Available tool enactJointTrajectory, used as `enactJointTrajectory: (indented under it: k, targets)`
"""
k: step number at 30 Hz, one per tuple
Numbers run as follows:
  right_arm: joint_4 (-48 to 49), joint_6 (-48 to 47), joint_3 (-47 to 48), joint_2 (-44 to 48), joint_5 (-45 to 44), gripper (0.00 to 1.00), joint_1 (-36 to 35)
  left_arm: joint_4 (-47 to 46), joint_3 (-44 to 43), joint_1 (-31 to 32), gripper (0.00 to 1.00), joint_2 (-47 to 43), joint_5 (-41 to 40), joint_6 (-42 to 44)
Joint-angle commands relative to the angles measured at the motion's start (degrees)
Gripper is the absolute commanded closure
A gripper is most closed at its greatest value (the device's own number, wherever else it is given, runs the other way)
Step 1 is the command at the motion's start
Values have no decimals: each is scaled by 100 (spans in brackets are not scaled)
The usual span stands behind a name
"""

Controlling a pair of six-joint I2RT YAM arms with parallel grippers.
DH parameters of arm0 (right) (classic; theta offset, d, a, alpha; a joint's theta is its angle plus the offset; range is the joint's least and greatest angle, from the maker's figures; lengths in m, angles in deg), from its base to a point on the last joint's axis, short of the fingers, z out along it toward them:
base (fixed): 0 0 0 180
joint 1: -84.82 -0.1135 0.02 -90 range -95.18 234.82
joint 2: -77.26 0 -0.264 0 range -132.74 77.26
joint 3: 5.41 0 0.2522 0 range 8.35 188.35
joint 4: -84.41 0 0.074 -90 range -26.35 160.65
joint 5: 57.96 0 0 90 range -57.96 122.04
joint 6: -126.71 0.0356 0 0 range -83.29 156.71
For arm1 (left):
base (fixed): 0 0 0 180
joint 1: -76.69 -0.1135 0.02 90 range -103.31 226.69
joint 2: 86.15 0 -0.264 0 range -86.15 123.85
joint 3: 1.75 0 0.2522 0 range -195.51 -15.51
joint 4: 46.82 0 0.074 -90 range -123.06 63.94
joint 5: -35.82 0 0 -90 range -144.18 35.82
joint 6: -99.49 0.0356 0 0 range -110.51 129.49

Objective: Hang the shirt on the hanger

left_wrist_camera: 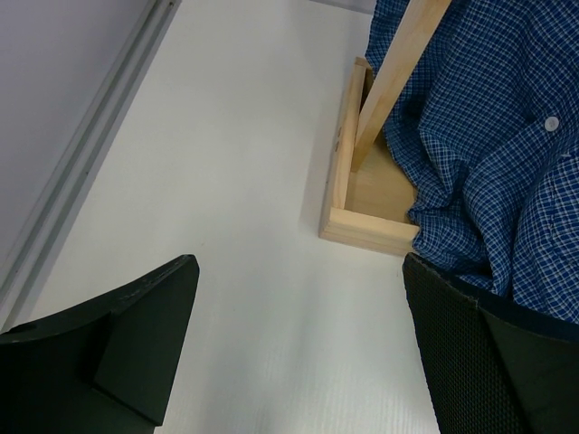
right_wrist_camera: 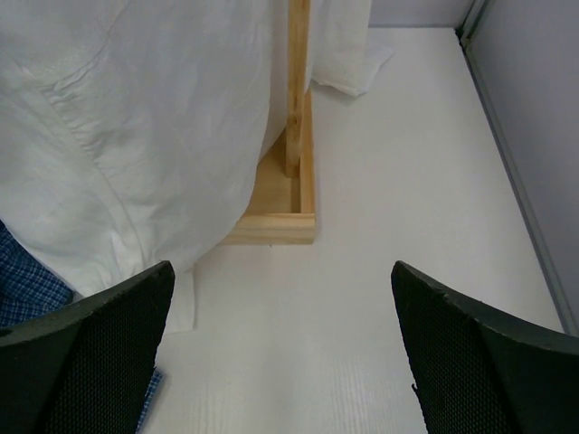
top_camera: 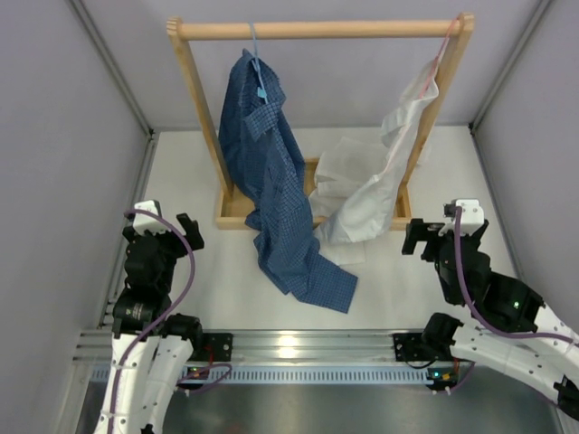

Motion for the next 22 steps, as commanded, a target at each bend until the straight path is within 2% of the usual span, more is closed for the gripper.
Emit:
enactJointTrajectory:
  k: [1,22]
  targets:
    - [-159,98,59,125,-221,1,14,-338,14,11,2,-70,126,67]
    - [-159,160,-11,143,-107,0,14,-355,14,11,2,-88,240,85]
